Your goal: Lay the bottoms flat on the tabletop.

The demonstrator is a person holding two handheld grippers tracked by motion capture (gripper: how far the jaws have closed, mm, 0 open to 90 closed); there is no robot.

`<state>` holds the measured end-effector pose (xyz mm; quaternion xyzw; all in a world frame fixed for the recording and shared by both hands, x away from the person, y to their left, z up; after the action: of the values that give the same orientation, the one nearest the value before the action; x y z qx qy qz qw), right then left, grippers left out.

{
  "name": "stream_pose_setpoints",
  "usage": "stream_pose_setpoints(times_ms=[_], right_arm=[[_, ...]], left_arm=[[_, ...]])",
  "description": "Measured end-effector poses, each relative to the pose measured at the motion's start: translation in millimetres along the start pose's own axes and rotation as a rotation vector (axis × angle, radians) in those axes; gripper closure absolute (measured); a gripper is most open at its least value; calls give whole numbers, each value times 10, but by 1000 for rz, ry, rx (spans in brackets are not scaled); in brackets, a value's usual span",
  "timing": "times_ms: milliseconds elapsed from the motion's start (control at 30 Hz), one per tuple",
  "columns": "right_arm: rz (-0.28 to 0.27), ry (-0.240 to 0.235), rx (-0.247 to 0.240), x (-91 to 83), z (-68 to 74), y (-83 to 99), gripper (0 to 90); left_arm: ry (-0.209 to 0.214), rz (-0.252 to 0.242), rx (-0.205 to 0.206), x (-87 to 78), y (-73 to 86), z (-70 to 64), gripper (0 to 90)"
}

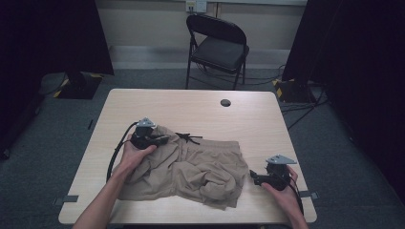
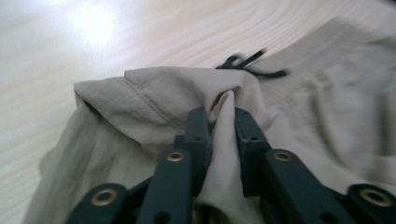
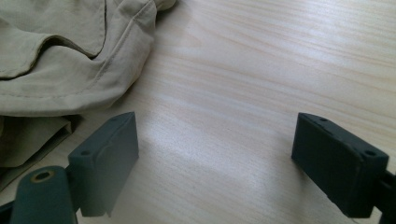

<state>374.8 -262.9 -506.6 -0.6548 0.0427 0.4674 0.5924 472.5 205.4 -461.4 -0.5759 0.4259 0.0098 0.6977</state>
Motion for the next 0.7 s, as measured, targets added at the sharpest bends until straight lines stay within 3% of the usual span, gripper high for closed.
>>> stream_pose_setpoints(times_ms=[167, 233, 333, 433, 467, 500, 533, 633, 700], right_arm=[[0, 0, 0, 0, 0, 0, 138], [0, -2, 0, 0, 1, 0, 138], [0, 0, 0, 0, 0, 0, 138], [0, 0, 0, 0, 0, 0, 137], [0, 0, 0, 0, 0, 0, 137], [0, 0, 0, 0, 0, 0, 137], [0, 0, 0, 0, 0, 0, 137], [0, 1, -2, 4, -3, -3, 137], [0, 1, -2, 4, -3, -3, 137]], left_arm=[[59, -84, 25, -492, 12, -39, 825], [74, -107, 23, -673, 125, -72, 829], [81, -90, 26, -849, 391, -102, 832], [98, -37, 22, -928, 675, -113, 832], [98, -37, 22, -928, 675, -113, 831], [124, -10, 4, -933, 845, -134, 831], [124, -10, 4, -933, 845, -134, 831], [120, 54, 25, -828, 1065, -204, 822], [118, 65, 32, -804, 1071, -226, 801]])
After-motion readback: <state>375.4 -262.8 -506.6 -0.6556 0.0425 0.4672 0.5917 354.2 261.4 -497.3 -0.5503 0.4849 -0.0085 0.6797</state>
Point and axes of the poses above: each handheld gripper's, and its own axes: x roughly forward along the jaws, y roughly out of its underside, z roughly to its left, the point moved 1 cm from there along x, roughly forward along the jaws, and after that the axes turned 13 degrees about -y, right-handed, at the moved point
